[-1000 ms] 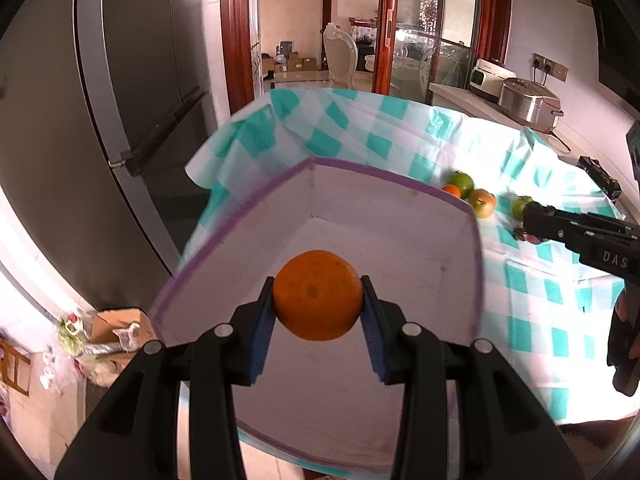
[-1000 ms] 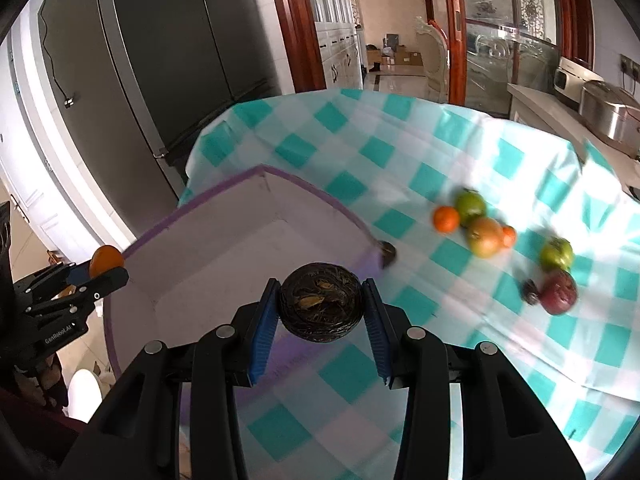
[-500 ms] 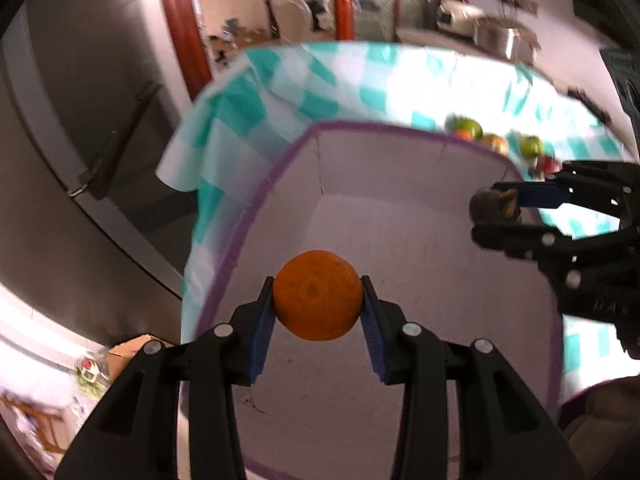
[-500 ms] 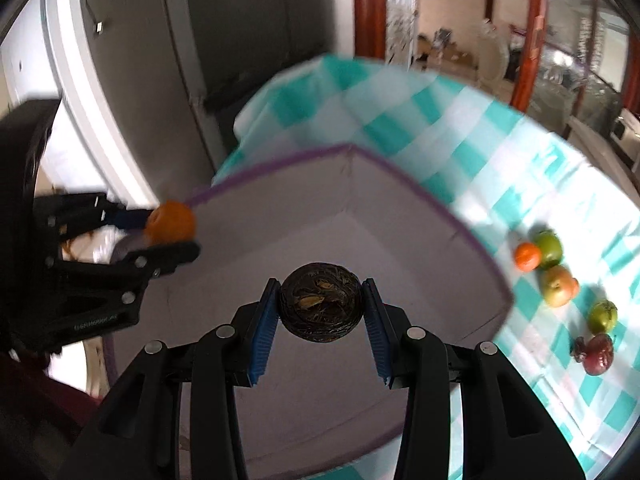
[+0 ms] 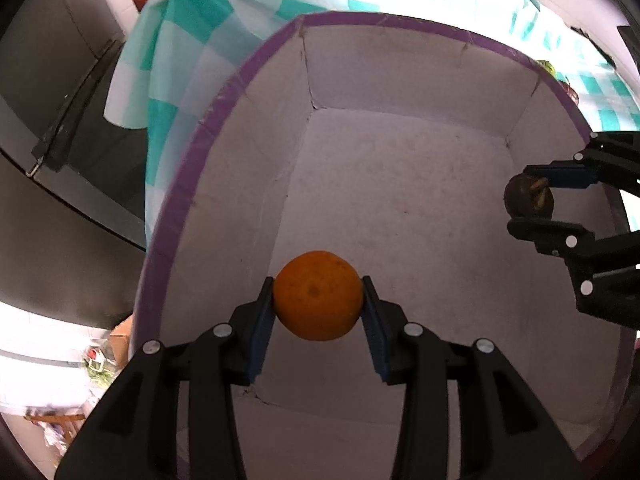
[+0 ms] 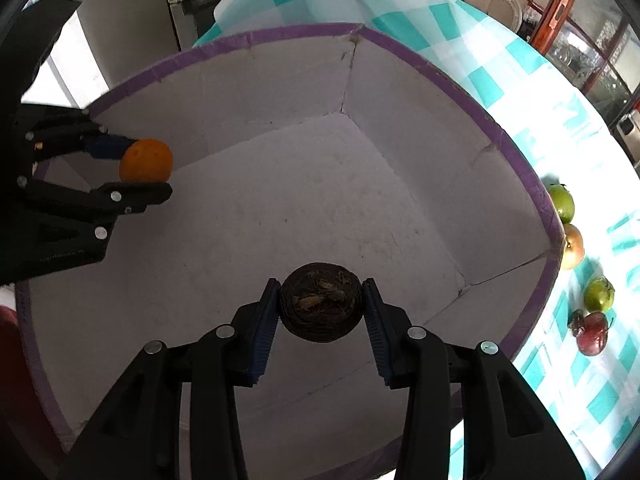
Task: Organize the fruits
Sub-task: 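Open the left gripper to drop the orange while the right drops the dark fruit in the box, then grasp a small dark fruit with the right gripper while the left grasps another dark fruit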
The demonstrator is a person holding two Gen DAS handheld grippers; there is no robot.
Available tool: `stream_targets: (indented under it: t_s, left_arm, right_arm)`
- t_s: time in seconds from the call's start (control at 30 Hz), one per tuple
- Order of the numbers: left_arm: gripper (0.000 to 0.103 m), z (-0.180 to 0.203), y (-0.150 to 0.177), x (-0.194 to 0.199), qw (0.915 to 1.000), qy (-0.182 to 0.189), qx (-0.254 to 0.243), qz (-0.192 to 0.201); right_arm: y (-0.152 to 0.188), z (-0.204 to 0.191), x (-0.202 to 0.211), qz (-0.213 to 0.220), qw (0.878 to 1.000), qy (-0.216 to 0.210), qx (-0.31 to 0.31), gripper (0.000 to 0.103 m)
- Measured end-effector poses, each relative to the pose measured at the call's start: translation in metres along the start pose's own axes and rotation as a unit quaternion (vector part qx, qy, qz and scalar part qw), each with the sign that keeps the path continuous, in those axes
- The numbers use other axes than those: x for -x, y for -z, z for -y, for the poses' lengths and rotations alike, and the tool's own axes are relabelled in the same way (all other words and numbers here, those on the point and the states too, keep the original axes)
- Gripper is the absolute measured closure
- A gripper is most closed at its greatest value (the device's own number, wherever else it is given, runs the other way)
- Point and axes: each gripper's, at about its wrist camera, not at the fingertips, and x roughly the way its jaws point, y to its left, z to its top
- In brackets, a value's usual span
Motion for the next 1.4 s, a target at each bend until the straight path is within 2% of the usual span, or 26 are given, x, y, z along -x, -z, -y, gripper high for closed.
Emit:
stream_targets:
  t_s: [0.07,0.17,0.27,0.33,0.4,0.5,0.53,0.67,0.77,0.83,0.9,0.97,1.03,1.07,1.2,1.3,1.37,1.4]
  left_arm:
    - [0.053,0.001,0.0,-0.004,0.9999,-0.004,-0.011,-0.009]
    - [0.048,0.001,-0.004,-0.006,0.9998,0.003,-0.015,-0.012]
    - [0.036,0.004,-0.003,-0.003,0.9995,0.018,-0.025,-0.01]
    - [0.026,0.009,-0.002,0.002,0.9992,0.017,-0.037,0.001]
    - [0.024,0.011,0.003,0.008,0.9989,0.008,-0.043,0.018]
    - [0.013,0.014,0.005,0.015,0.9979,-0.038,-0.033,0.04]
    - [0.012,0.011,0.006,0.022,0.9965,-0.056,-0.02,0.058]
    - [0.008,0.003,0.01,0.038,0.9912,-0.075,0.023,0.106]
    - [0.008,0.002,0.008,0.043,0.9895,-0.081,0.041,0.113]
    - [0.006,0.005,0.007,0.043,0.9885,-0.088,0.053,0.111]
    - [0.006,0.017,0.001,0.042,0.988,-0.082,0.061,0.115]
    - [0.004,0.029,-0.008,0.041,0.9858,-0.1,0.064,0.119]
    - [0.002,0.039,-0.016,0.034,0.9851,-0.115,0.06,0.113]
    - [0.002,0.044,-0.018,0.029,0.9857,-0.122,0.055,0.102]
    - [0.002,0.048,-0.023,0.02,0.9819,-0.159,0.063,0.081]
    - [0.002,0.044,-0.02,0.013,0.9814,-0.174,0.069,0.042]
    - [0.002,0.041,-0.013,0.011,0.9783,-0.19,0.079,0.019]
    - [0.002,0.04,-0.011,0.01,0.9769,-0.197,0.081,0.011]
  right_arm:
    - [-0.002,-0.005,-0.003,-0.008,1.0,0.016,0.018,0.06]
    - [-0.005,-0.005,0.0,-0.001,1.0,0.009,0.013,0.039]
    - [-0.01,-0.004,0.005,0.016,1.0,0.02,0.001,0.022]
    - [-0.012,0.0,0.009,0.023,0.999,0.016,-0.02,0.021]
    - [-0.013,0.002,0.007,0.018,0.999,0.016,-0.046,0.017]
    - [-0.01,0.002,0.013,0.039,0.998,0.02,-0.053,0.017]
    - [-0.007,0.0,0.018,0.052,0.997,0.018,-0.057,0.017]
    - [0.011,-0.001,0.034,0.092,0.992,0.004,-0.083,0.018]
    - [0.032,0.004,0.046,0.108,0.99,-0.008,-0.09,0.018]
    - [0.05,0.003,0.068,0.14,0.984,-0.01,-0.108,0.019]
    - [0.056,0.02,0.072,0.155,0.98,-0.012,-0.124,0.02]
    - [0.065,0.048,0.075,0.166,0.971,0.007,-0.171,0.02]
    - [0.09,0.09,0.082,0.18,0.951,0.004,-0.25,0.02]
    - [0.103,0.116,0.081,0.175,0.94,0.017,-0.292,0.02]
    - [0.142,0.188,0.063,0.134,0.918,0.067,-0.367,0.019]
    - [0.17,0.244,0.044,0.111,0.897,0.088,-0.418,0.019]
    - [0.18,0.269,0.033,0.102,0.89,0.088,-0.435,0.019]
    - [0.181,0.281,0.023,0.098,0.891,0.077,-0.436,0.019]
